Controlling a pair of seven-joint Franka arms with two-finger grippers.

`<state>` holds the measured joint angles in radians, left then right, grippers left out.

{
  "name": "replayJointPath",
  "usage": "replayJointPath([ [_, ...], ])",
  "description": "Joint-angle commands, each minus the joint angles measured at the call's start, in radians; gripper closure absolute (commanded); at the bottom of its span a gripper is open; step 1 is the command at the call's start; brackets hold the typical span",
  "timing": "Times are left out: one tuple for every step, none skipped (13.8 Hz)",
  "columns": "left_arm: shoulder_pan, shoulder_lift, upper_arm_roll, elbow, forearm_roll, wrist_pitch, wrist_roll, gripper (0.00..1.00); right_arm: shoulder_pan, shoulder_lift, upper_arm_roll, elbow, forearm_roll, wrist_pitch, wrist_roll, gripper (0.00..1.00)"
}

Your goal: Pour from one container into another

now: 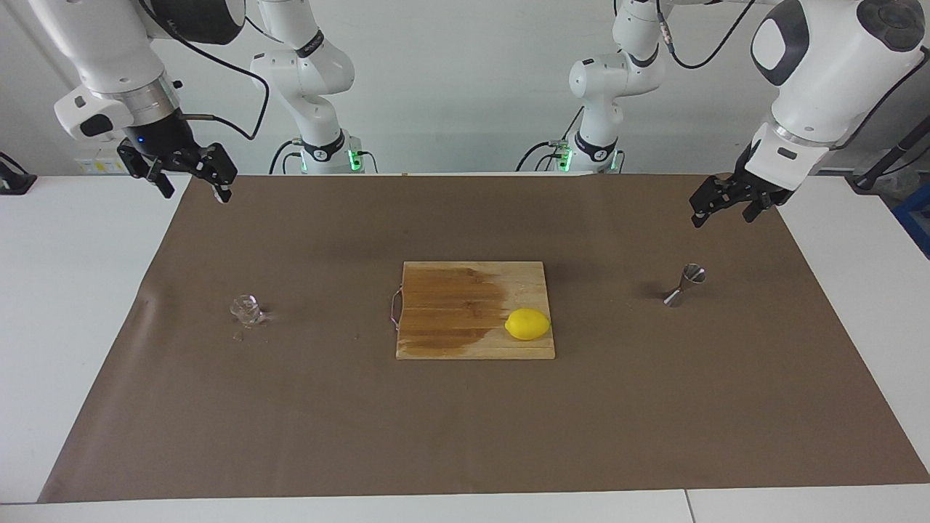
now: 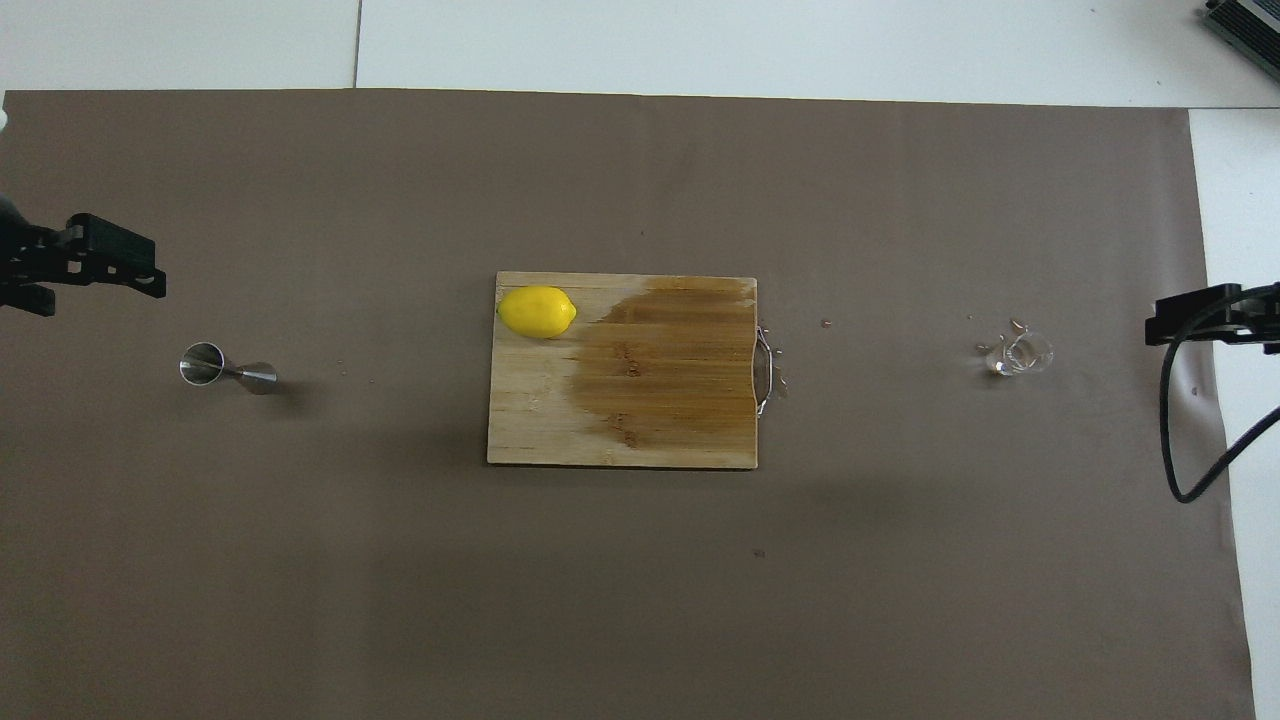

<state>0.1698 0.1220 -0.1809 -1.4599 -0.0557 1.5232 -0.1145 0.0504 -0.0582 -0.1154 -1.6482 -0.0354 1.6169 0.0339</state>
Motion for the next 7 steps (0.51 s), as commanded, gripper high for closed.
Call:
replayJointPath([
  [0.048,-0.05,0.0,-0.06,-0.061,-0.018,0.001,0.0,-0.003,-0.015,0.0,-0.012,0.02,-0.006,-0.003,0.0],
  [0.048,-0.05,0.0,-0.06,-0.081,-0.023,-0.008,0.0,-0.001,-0.015,0.0,-0.012,0.02,-0.006,-0.003,0.0],
  [0.057,-0.044,0.0,-0.053,-0.14,-0.04,-0.042,0.0,-0.001,-0.015,0.0,-0.012,0.02,-0.006,-0.003,0.0],
  [0.08,-0.033,0.0,-0.045,-0.18,-0.061,-0.092,0.0,-0.001,-0.015,0.0,-0.012,0.02,-0.006,-0.003,0.0],
  [0.089,-0.019,0.001,-0.042,-0.222,-0.081,-0.137,0.0,-0.001,-0.015,0.0,-0.012,0.022,-0.006,-0.003,0.0],
  [0.109,-0.009,0.001,-0.04,-0.261,-0.106,-0.169,0.0,-0.001,-0.015,-0.001,-0.012,0.02,-0.008,-0.003,0.0],
  [0.131,0.013,0.0,-0.031,-0.3,-0.13,-0.201,0.0,-0.001,-0.015,0.0,-0.012,0.02,-0.006,-0.003,0.0],
])
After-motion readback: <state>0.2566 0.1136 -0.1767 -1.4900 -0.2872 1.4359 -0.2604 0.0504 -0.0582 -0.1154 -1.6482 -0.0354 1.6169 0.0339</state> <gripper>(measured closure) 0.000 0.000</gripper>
